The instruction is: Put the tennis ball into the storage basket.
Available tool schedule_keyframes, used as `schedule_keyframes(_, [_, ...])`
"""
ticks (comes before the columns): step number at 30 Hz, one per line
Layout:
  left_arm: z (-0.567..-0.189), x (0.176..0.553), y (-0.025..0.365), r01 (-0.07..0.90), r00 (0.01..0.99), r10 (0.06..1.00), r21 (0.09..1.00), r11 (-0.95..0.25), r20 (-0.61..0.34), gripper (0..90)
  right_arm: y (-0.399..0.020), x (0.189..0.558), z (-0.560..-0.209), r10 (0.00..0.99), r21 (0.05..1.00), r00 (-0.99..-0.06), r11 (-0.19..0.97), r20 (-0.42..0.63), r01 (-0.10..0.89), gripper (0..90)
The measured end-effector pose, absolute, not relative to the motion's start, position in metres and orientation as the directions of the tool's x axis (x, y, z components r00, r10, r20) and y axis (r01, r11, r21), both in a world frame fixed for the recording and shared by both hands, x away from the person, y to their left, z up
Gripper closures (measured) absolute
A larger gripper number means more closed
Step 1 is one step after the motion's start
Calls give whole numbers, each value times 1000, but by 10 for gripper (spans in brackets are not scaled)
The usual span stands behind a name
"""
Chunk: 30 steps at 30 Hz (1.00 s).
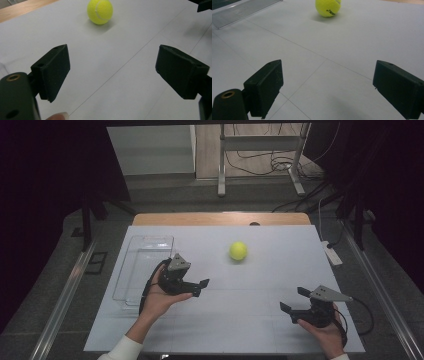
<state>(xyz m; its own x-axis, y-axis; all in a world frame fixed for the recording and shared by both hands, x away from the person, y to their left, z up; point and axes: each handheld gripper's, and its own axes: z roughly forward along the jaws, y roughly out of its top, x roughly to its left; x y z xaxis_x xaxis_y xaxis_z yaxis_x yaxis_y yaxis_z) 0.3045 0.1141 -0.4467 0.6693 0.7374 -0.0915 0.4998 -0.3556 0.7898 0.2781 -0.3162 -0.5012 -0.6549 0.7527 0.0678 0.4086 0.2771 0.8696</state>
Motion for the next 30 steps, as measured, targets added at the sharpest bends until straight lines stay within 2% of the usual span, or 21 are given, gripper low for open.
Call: schedule_keyframes(30, [-449, 322, 86, 499, 701, 706, 776, -386, -100, 134, -317, 278, -501, 754, 872, -653, 266, 78, 411, 97])
